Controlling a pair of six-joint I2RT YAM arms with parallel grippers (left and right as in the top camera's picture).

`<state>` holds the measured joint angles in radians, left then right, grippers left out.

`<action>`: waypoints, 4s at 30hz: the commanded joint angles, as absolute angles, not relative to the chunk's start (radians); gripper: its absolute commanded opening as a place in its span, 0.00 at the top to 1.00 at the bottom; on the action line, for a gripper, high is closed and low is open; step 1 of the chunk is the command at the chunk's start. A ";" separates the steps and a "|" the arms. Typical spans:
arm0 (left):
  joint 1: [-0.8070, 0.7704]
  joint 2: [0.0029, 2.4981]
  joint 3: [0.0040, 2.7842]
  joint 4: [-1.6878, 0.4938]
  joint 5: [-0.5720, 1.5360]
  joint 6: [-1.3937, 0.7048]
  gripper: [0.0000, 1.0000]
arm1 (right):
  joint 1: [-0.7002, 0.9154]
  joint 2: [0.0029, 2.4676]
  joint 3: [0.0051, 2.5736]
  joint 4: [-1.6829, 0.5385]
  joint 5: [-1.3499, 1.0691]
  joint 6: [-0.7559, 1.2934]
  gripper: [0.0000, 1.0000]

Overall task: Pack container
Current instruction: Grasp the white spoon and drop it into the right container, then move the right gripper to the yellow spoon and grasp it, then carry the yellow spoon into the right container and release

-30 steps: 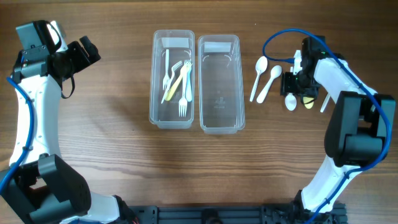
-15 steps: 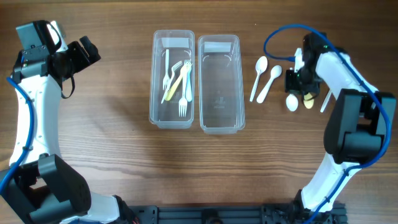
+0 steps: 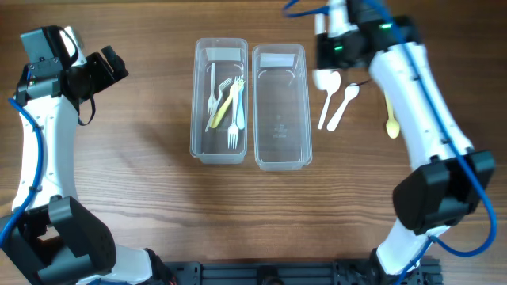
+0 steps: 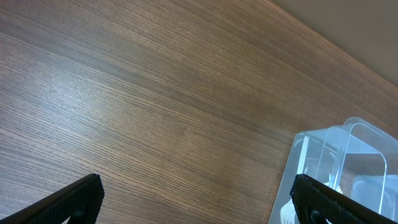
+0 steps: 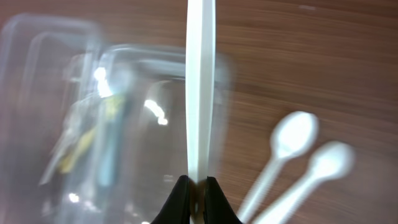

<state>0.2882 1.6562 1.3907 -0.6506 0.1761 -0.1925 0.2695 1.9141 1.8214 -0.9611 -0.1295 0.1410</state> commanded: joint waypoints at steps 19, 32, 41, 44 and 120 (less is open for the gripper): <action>0.292 1.631 1.411 -0.651 0.177 -0.198 0.00 | 0.357 1.880 1.895 -0.995 0.014 0.183 0.29; 0.292 1.631 1.411 -0.651 0.177 -0.198 0.00 | -0.162 1.841 1.978 -1.319 0.130 0.009 0.27; 0.292 1.631 1.411 -0.651 0.177 -0.198 0.00 | -0.240 1.930 1.702 -1.090 0.009 -0.074 0.24; 0.292 1.631 1.411 -0.651 0.177 -0.198 0.00 | -0.240 1.956 1.608 -1.023 -0.030 -0.079 0.25; 0.292 1.631 1.411 -0.651 0.177 -0.198 0.00 | 0.244 1.869 1.778 -0.941 -0.199 0.094 0.96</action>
